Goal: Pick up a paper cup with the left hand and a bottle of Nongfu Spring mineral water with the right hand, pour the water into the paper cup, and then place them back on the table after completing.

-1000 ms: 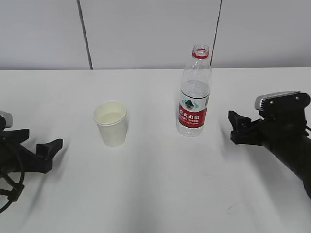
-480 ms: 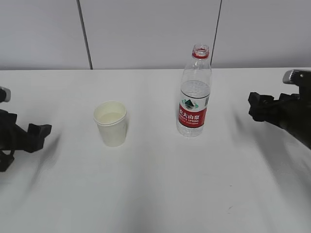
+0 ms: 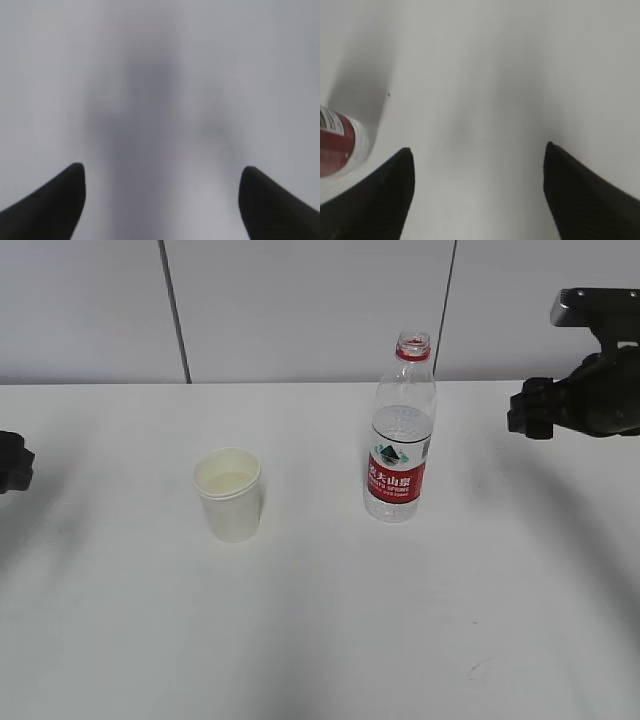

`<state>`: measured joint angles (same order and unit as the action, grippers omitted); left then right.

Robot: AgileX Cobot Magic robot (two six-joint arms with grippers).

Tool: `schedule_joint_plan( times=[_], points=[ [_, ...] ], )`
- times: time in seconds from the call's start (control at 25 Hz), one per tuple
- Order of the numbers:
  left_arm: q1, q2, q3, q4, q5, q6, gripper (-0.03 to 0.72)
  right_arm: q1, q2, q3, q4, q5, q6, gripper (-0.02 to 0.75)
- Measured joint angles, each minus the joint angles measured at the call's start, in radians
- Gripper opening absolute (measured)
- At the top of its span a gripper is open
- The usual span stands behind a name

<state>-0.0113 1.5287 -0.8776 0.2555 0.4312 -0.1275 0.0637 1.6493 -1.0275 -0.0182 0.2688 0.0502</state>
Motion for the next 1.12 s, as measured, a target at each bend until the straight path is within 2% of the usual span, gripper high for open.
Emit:
schedule_joint_plan(
  times=[0.16, 0.28, 0.4, 0.72, 1.12],
  points=[
    [0.000, -0.001, -0.088, -0.043, 0.236, 0.041, 0.564, 0.000, 0.000, -0.140, -0.032, 0.335, -0.018, 0.593],
    [0.000, -0.006, -0.100, -0.128, 0.325, 0.110, 0.564, 0.000, 0.000, -0.195, -0.034, 0.515, -0.050, 0.593],
    [0.000, -0.014, -0.100, -0.214, 0.382, 0.170, 0.564, 0.000, 0.000, -0.205, -0.034, 0.617, -0.073, 0.591],
    [0.000, -0.240, -0.087, -0.239, 0.468, 0.195, 0.562, 0.000, -0.156, -0.155, 0.057, 0.672, -0.140, 0.590],
    [0.000, -0.670, 0.121, -0.256, 0.605, 0.198, 0.562, 0.000, -0.592, 0.190, 0.063, 0.692, -0.147, 0.589]
  ],
)
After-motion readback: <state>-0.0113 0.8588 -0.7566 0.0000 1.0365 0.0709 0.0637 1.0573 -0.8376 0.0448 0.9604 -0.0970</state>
